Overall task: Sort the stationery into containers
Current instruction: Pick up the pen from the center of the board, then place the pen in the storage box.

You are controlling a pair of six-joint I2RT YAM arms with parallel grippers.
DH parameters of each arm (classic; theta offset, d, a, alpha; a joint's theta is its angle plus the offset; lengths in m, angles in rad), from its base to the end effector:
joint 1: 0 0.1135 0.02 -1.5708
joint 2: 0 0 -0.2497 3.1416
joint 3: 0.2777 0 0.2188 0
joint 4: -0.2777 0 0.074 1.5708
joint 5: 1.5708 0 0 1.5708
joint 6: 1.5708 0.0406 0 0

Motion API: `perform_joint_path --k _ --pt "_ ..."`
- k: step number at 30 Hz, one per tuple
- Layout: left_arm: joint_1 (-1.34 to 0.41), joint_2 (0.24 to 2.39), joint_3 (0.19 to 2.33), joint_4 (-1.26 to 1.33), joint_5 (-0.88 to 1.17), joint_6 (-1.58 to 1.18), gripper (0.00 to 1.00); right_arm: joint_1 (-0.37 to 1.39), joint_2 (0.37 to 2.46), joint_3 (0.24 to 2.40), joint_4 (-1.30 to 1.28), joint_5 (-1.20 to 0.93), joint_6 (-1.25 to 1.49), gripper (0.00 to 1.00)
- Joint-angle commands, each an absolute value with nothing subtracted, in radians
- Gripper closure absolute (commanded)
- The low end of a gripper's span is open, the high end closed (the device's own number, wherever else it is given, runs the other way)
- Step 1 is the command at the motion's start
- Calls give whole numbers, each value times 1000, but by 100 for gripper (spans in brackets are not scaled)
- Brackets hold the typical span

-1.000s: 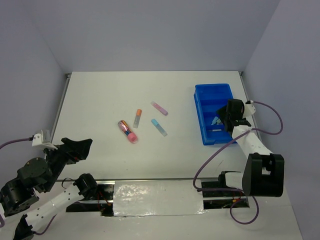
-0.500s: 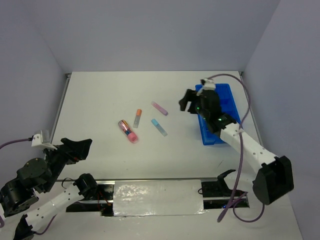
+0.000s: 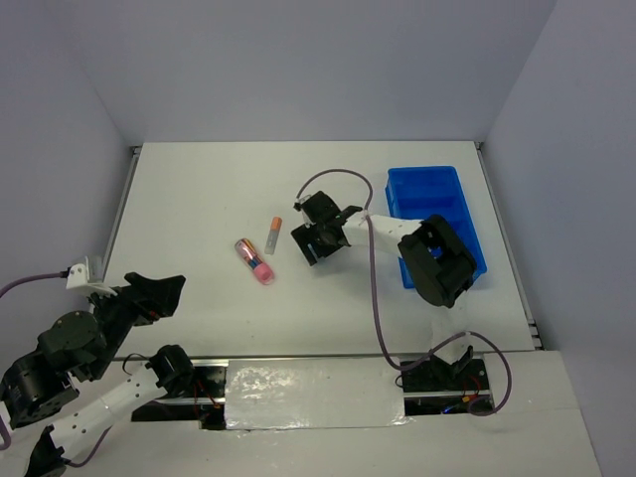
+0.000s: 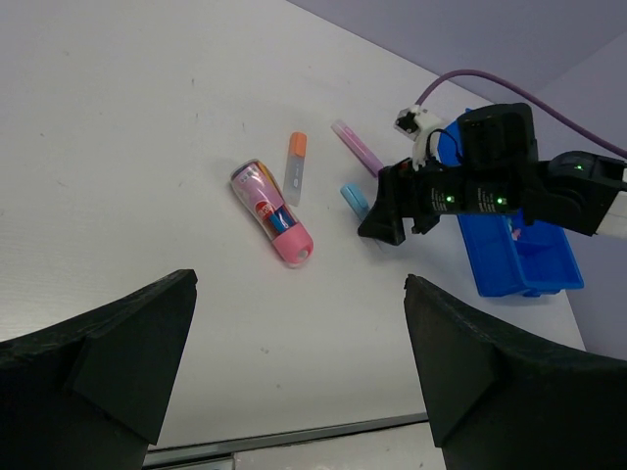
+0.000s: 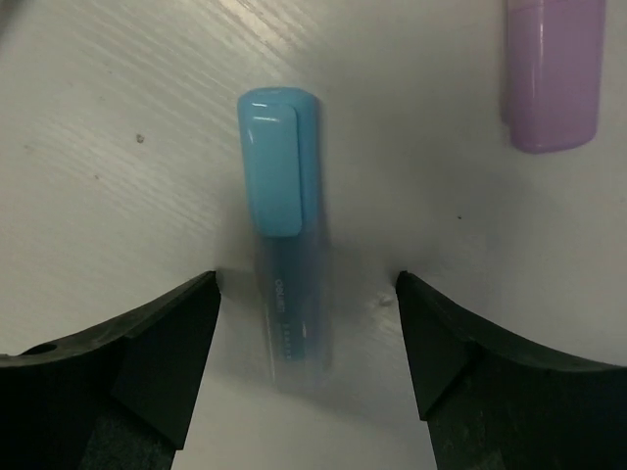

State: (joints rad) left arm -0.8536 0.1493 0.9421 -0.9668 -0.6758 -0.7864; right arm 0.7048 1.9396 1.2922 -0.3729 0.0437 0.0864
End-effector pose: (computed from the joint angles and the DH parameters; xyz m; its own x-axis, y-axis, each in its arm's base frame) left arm 0.0074 0.0302 0.3243 -0.2100 -0.5994 -0.7724 0.0488 0.7826 -0.6206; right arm 0.2860 0.2409 0.1697 -0.7011 -0.4832 -0.5244 -0.5715 0.8206 0.0080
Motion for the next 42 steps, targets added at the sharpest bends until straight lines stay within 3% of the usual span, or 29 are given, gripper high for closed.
perform_joint_path --k 1,3,5,6,8,9,11,12,15,20,27,32,37,42 --pt "-858 160 945 -943 -684 -776 1 726 1982 1390 -416 37 46 20" --pt "-857 158 945 -943 -684 -776 1 735 2008 1394 -423 57 45 22" --pt "-857 155 943 -943 -683 -775 1 750 2048 1407 -443 72 35 31" --pt "-857 152 943 -942 -683 -773 1 755 2062 1413 -452 75 29 44" --pt "-857 149 943 -940 -683 -775 1 759 2092 1424 -477 57 25 57" --pt "-857 144 943 -940 -683 -775 1 759 2097 1427 -482 43 23 73" --pt "-857 141 942 -940 -683 -775 1 761 2094 1427 -483 5 21 85" --pt "-857 141 942 -940 -683 -773 1 761 2083 1424 -477 -41 31 99" --pt "-859 141 942 -939 -681 -772 1 740 1937 1358 -351 -215 64 100" --pt "-859 144 942 -940 -681 -772 1 532 1597 1133 -21 -396 263 100" --pt "-862 137 942 -936 -678 -770 1 324 1200 803 83 220 708 100" --pt "-867 137 940 -934 -677 -767 1 128 1207 753 -50 408 1015 100" --pt "-871 133 942 -937 -680 -770 1 -35 1351 836 -83 333 1068 100" --pt "-871 124 940 -937 -683 -773 1 -78 1416 859 -32 287 1062 100"
